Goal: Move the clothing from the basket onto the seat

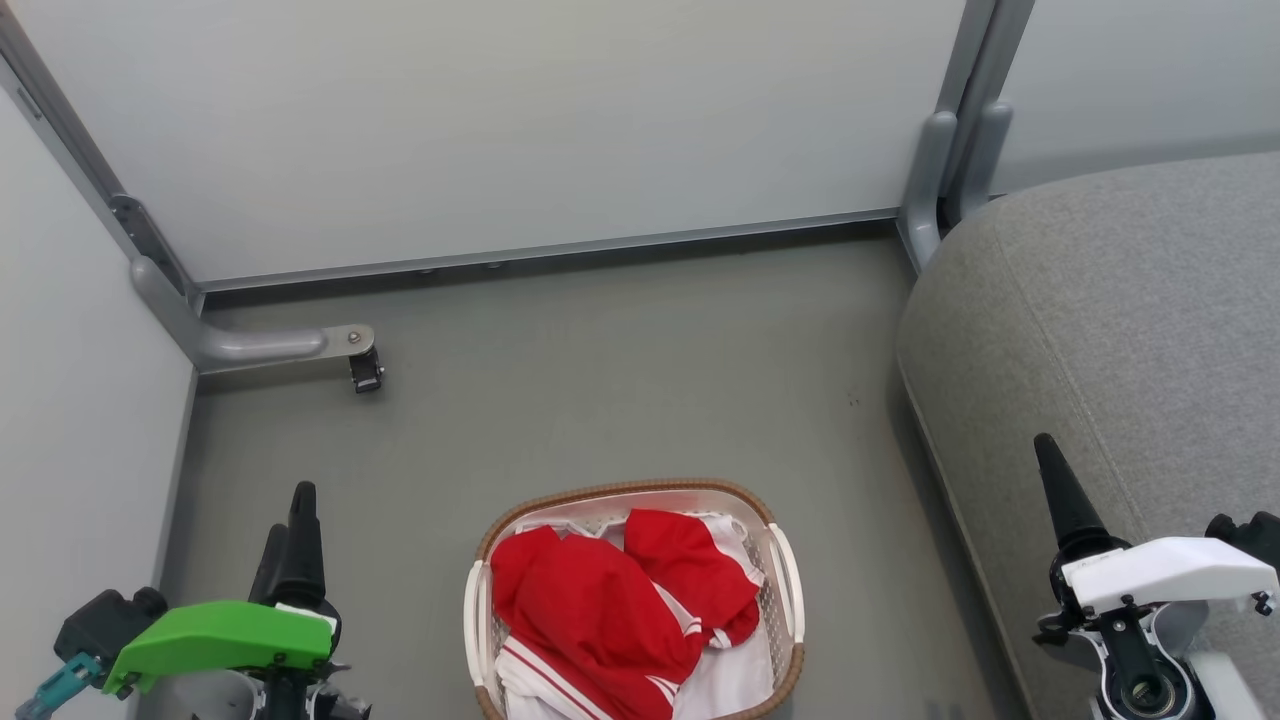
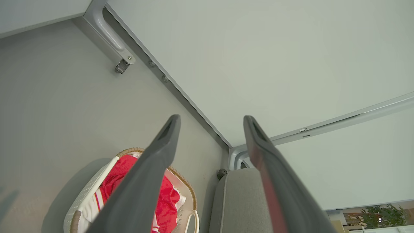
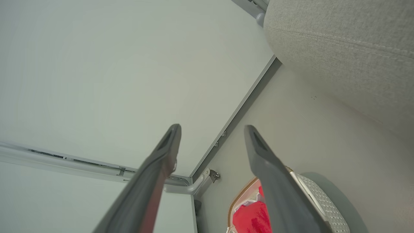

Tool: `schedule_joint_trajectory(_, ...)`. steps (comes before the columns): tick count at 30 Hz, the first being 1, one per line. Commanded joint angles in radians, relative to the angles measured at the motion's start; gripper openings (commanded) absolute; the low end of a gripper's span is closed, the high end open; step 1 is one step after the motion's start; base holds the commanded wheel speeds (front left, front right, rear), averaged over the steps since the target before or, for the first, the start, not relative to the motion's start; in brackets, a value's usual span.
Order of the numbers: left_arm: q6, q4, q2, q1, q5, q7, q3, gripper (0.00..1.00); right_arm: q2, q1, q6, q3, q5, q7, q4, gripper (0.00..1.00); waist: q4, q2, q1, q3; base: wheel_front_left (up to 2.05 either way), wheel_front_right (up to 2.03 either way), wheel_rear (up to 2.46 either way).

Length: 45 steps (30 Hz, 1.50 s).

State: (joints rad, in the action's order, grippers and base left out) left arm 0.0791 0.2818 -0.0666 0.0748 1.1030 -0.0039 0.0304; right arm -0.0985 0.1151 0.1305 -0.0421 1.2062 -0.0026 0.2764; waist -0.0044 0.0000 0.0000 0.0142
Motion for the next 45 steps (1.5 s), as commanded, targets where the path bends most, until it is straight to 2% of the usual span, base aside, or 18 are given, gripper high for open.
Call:
schedule_joint_trajectory(1,-0.009,-0.013,-0.018,0.029,-0.049,-0.013,-0.01,1.0,-0.014,0.03,0.0,0.009,-0.044,-0.013,-0.007,1.0,-0.001,0.0,0.0,0.0,0.0,0.0,0.0)
schedule_joint_trajectory(10,-0.052,0.0,-0.05,0.029,-0.199,-0.046,-0.075,1.0,-0.025,0.038,0.0,0.045,-0.203,-0.047,0.023,1.0,-0.002,0.0,0.0,0.002,0.0,0.0,0.0)
schedule_joint_trajectory(29,-0.152,0.022,-0.102,0.012,-0.443,-0.106,-0.187,1.0,-0.031,0.05,0.0,0.094,-0.488,-0.107,0.107,1.0,-0.002,0.0,0.0,-0.001,0.0,0.0,0.0)
schedule_joint_trajectory(45,-0.207,0.005,-0.131,0.005,-0.622,-0.151,-0.261,1.0,-0.04,0.045,0.0,0.125,-0.686,-0.152,0.123,1.0,-0.002,0.0,0.0,0.004,0.0,0.0,0.0)
